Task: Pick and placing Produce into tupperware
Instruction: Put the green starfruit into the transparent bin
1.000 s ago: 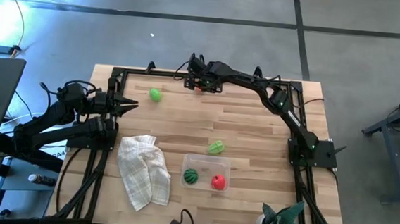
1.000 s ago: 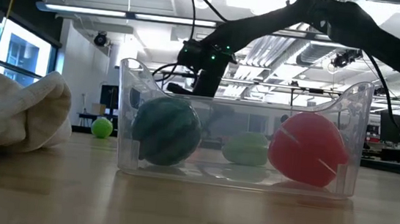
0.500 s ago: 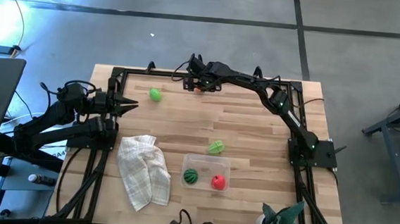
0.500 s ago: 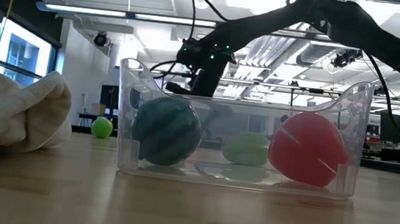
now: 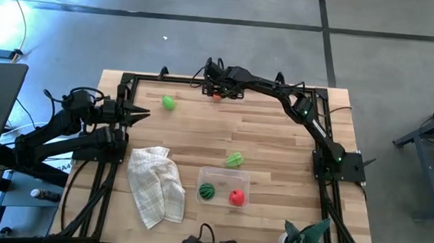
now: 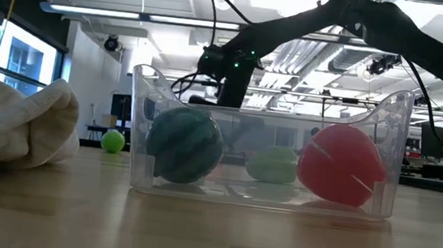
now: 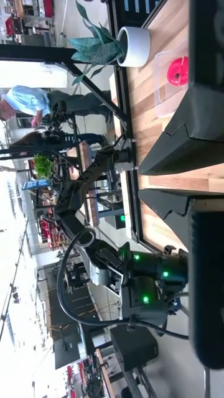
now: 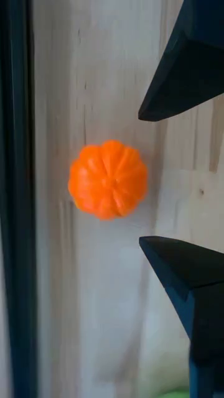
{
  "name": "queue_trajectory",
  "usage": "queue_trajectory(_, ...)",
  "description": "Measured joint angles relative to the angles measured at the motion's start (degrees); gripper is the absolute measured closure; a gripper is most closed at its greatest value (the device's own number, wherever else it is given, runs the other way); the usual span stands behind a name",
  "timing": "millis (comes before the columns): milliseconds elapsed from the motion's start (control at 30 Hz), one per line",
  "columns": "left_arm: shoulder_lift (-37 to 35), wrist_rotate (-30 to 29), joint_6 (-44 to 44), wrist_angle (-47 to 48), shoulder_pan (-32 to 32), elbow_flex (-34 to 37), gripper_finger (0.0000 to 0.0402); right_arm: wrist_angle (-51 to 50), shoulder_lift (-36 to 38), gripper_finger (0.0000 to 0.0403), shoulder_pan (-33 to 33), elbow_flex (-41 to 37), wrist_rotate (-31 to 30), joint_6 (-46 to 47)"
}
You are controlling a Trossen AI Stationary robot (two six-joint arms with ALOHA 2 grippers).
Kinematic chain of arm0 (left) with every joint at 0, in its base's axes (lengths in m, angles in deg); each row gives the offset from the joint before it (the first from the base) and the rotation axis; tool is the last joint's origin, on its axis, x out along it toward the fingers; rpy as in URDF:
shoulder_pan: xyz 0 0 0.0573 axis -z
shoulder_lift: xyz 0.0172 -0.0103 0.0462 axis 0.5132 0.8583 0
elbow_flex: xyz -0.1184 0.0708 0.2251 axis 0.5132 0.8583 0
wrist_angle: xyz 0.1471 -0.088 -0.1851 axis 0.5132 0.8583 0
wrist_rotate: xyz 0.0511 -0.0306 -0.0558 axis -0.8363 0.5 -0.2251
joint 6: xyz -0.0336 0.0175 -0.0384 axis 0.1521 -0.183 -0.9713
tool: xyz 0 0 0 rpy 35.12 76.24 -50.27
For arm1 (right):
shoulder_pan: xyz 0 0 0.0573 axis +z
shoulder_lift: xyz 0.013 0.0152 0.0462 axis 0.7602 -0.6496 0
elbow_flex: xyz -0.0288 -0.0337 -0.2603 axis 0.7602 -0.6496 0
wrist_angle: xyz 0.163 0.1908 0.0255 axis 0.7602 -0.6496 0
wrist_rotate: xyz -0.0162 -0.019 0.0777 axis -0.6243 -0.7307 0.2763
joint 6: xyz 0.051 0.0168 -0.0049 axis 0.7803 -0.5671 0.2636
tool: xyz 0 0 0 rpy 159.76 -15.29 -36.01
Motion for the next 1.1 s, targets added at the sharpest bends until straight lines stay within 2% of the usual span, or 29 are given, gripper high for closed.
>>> queue_trajectory(300,0.0,0.0,0.0,0.0,0.0,0.0,0.0364,0.5,-1.7,0.0096,-1.0,0.0,1.5,8.1)
queue_trajectory(533,0.0,0.0,0.0,0.0,0.0,0.0,0.0364,1.3,-1.5,0.0096,-1.0,0.1,3.0,7.2)
queue_trajectory(767,0.0,0.0,0.0,0.0,0.0,0.0,0.0364,1.3,-1.6,0.0096,-1.0,0.1,2.4,10.7)
queue_trajectory(1100,0.0,0.0,0.0,0.0,0.0,0.0,0.0364,-0.2,-1.6,0.0096,-2.6,0.1,8.3,16.8)
